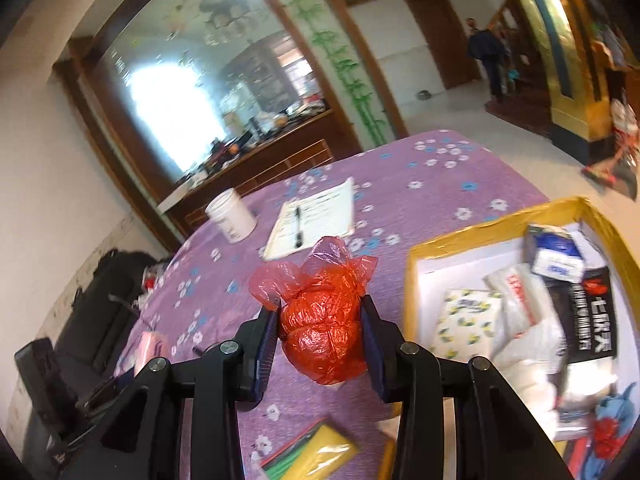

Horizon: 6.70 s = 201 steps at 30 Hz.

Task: Organize soft objects
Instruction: 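Carry the pink tissue pack with the left tool over the tray while the right carries the red bag, then open the left tool to drop the pink pack while the right drops the red bag, then grasp the bagged coloured sponges with the left tool while the right grasps the Face tissue pack, then lift the sponge bag with the left tool toward the tray while the right carries the Face pack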

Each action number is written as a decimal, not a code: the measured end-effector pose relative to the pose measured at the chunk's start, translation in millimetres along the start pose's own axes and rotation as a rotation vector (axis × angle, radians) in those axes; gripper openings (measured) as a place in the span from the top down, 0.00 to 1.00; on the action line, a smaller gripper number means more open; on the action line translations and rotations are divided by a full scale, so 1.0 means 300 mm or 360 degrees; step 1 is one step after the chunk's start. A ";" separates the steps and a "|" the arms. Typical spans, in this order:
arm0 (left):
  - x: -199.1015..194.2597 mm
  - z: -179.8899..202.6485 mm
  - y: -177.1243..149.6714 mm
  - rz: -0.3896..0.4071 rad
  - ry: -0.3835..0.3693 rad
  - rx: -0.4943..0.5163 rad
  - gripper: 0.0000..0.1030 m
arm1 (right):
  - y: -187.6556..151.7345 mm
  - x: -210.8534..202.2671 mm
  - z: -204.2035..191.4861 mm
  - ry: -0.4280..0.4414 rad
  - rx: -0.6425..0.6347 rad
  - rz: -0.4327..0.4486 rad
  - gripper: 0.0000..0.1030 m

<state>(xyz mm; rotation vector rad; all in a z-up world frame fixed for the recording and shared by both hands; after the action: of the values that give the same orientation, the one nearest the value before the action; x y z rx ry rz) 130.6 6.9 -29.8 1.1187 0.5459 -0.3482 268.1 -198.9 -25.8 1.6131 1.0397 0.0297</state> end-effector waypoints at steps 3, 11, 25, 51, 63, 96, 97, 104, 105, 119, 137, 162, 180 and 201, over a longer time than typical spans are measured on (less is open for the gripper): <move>-0.002 0.114 0.024 -0.0016 -0.0104 0.0032 0.51 | 0.023 -0.038 0.080 -0.0046 0.0090 0.0043 0.60; 0.078 0.433 0.004 -0.0116 -0.0364 0.0075 0.51 | 0.057 -0.131 0.313 -0.0135 0.0348 0.0128 0.60; 0.308 0.757 -0.253 -0.0534 -0.0579 0.0154 0.51 | 0.005 -0.130 0.555 -0.0386 0.0555 -0.0051 0.60; 0.325 0.750 -0.302 -0.0557 -0.0631 0.0215 0.48 | -0.039 -0.090 0.561 -0.0437 0.0572 -0.0138 0.44; 0.274 0.750 -0.246 -0.0460 -0.0644 0.0193 0.39 | 0.004 -0.141 0.536 -0.0526 0.0510 -0.0017 0.44; 0.213 0.339 -0.329 -0.0634 -0.0118 0.0380 0.28 | 0.018 -0.116 0.465 -0.0443 0.0405 0.0014 0.44; 0.226 0.336 -0.335 -0.0641 -0.0107 0.0378 0.28 | 0.019 -0.115 0.464 -0.0441 0.0403 0.0015 0.44; 0.250 0.344 -0.356 -0.0557 -0.0036 0.0475 0.60 | 0.024 -0.111 0.431 -0.0419 0.0343 0.0023 0.44; 0.246 0.344 -0.356 -0.0548 -0.0042 0.0473 0.63 | 0.024 -0.109 0.423 -0.0415 0.0326 0.0024 0.44; 0.057 0.245 -0.134 -0.0192 -0.0173 0.0273 0.65 | -0.039 0.107 0.062 -0.0010 -0.0118 -0.0311 0.38; 0.049 0.015 -0.007 -0.0134 -0.0082 -0.0154 0.65 | -0.107 0.520 -0.088 -0.0024 -0.0559 -0.0968 0.28; 0.071 0.104 -0.060 -0.0044 0.0025 0.0040 0.65 | -0.197 0.152 -0.226 -0.0128 -0.0451 -0.0254 0.54; 0.056 0.124 -0.061 0.0185 0.0294 0.0217 0.65 | -0.174 0.092 -0.253 0.0015 -0.0416 -0.0121 0.54; 0.051 0.122 -0.066 0.0236 0.0376 0.0254 0.65 | -0.177 0.083 -0.255 0.0011 -0.0430 -0.0108 0.54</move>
<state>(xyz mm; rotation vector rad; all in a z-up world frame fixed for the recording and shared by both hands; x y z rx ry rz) 141.4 -34.5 -41.3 1.3567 0.6464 -0.1324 211.4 -126.5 -54.5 1.3338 1.0474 0.1251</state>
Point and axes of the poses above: each gripper's, at about its wrist camera, not at the fingertips, and x roughly the way its jaws point, z to its right, y to its top, the point moved 5 cm from there along x, roughly the way its jaws point, and after that the axes turned 10 degrees about -x, right-handed, at the moved point
